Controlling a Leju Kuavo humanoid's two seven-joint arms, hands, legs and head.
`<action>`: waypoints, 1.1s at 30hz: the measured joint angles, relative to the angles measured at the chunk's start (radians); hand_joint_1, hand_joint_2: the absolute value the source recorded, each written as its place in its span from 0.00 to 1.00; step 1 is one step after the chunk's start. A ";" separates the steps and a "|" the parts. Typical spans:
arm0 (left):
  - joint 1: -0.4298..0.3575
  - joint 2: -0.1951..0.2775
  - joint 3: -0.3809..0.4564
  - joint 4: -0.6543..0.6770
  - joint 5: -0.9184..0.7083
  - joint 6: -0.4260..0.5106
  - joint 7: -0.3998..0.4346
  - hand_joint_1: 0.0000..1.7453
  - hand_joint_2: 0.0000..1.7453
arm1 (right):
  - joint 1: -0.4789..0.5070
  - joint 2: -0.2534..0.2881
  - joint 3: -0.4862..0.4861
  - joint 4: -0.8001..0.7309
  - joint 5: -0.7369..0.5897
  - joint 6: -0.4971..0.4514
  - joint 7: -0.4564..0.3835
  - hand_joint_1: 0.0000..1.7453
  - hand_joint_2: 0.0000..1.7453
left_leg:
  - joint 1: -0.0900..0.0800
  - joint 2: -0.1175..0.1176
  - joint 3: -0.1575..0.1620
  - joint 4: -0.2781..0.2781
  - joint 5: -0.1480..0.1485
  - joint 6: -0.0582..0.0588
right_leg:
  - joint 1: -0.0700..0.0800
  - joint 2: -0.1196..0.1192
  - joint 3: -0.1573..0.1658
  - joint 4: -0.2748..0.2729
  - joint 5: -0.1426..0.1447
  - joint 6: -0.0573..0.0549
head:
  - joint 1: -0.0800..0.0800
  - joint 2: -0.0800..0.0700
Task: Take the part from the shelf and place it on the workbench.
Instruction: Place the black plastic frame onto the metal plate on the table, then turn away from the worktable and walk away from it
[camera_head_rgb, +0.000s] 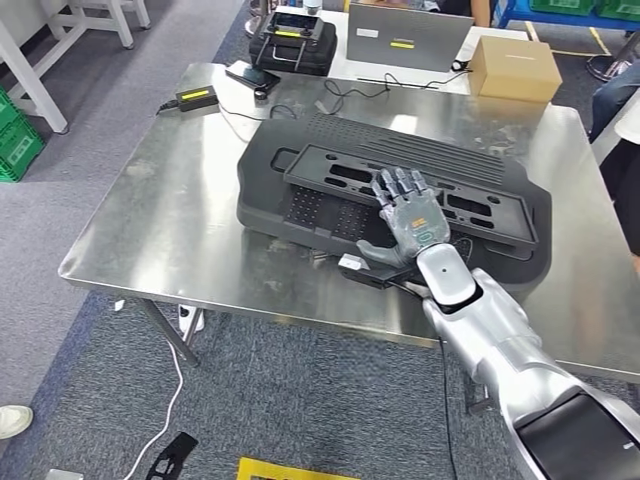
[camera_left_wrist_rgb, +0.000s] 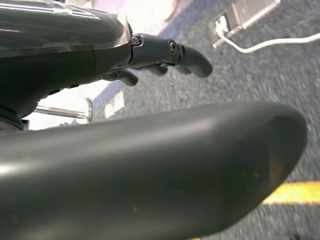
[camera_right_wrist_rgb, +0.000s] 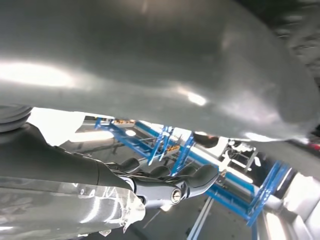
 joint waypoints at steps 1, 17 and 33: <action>0.002 0.000 0.001 0.000 0.000 -0.001 -0.001 0.00 0.00 | 0.000 0.000 0.000 0.000 0.000 0.000 0.000 0.00 0.00 | 0.001 -0.001 -0.003 -0.004 0.001 -0.005 | -0.001 -0.003 -0.003 -0.008 0.014 -0.003 | 0.000 0.000; 0.007 0.005 0.009 0.000 -0.002 -0.014 -0.004 0.00 0.00 | 0.014 -0.001 -0.002 0.001 -0.001 0.000 0.013 0.00 0.00 | -0.003 0.000 0.116 0.013 -0.126 0.008 | -0.016 -0.008 -0.191 0.067 0.113 0.027 | -0.004 0.000; 0.011 0.004 0.012 0.001 -0.002 -0.019 -0.004 0.00 0.00 | 0.024 -0.014 -0.017 0.001 -0.015 -0.002 0.023 0.00 0.00 | -0.002 0.004 -0.031 0.003 -0.005 -0.008 | -0.007 -0.007 0.021 -0.040 0.017 -0.007 | -0.002 0.000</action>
